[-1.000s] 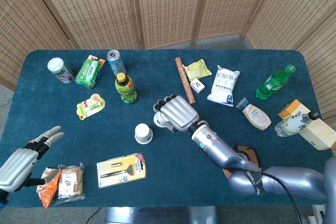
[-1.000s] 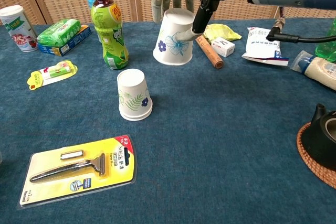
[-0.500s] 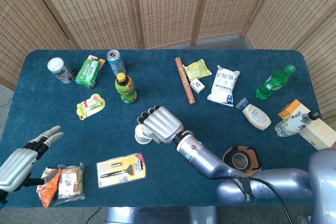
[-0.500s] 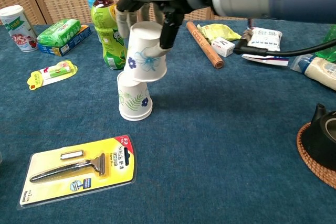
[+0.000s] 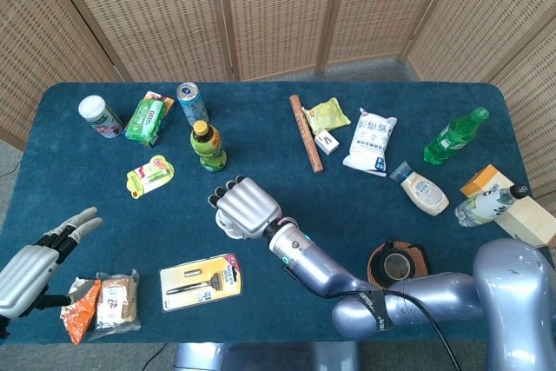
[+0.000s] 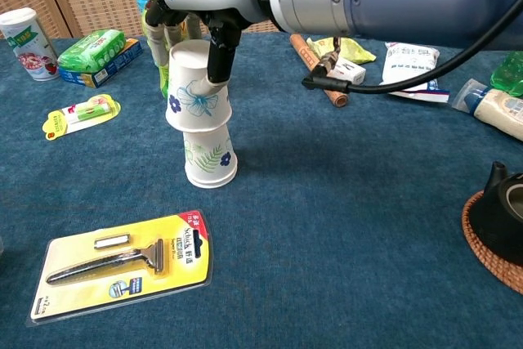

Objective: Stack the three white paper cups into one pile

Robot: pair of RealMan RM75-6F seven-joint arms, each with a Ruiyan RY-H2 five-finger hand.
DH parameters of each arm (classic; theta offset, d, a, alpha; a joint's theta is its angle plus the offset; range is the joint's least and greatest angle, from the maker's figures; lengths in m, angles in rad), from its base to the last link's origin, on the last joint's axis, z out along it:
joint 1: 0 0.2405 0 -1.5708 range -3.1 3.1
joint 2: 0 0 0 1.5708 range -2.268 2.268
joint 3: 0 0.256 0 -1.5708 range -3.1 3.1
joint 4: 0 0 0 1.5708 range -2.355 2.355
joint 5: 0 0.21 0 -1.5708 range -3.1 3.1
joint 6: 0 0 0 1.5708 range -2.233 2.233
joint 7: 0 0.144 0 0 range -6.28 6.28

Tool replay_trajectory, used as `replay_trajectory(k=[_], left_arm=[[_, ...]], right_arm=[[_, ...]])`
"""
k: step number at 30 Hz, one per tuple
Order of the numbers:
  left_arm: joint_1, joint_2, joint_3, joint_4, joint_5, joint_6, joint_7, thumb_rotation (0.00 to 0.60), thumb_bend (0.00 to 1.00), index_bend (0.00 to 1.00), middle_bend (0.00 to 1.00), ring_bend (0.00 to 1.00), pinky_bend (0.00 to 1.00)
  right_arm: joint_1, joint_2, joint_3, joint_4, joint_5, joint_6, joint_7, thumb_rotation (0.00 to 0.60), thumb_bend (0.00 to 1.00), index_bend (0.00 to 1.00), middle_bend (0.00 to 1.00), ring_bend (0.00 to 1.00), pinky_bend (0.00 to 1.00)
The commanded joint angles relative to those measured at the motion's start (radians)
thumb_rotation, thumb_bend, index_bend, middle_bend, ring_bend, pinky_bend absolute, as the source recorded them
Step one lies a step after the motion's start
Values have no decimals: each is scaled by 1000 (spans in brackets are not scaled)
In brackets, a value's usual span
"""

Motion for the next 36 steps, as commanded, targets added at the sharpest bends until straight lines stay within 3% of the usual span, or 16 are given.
replay_trajectory(k=[1,24,28,36], left_arm=[[0,1,0,1,1,1,-3,600,370,40,0,0,152],[3,6,-1,6,-3,10,-17,600,370,39,0,0,151],[3,6,-1,7,-3,11,-19,600,371,39,0,0,152],[4,7,0,7,0,13,-19,600,370,39,0,0,152]], right_arm=[[7,-11,-10,15,8,0,-3,600,355,332,382,336,385],[17,-67,-56,72,20,22,-11,600,350,309,359,335,385],[15,-65,-53,60,43,18,-5,600,343,219,317,311,385],[15,-61,-54,40,48,24,-2,600,325,108,88,238,386]])
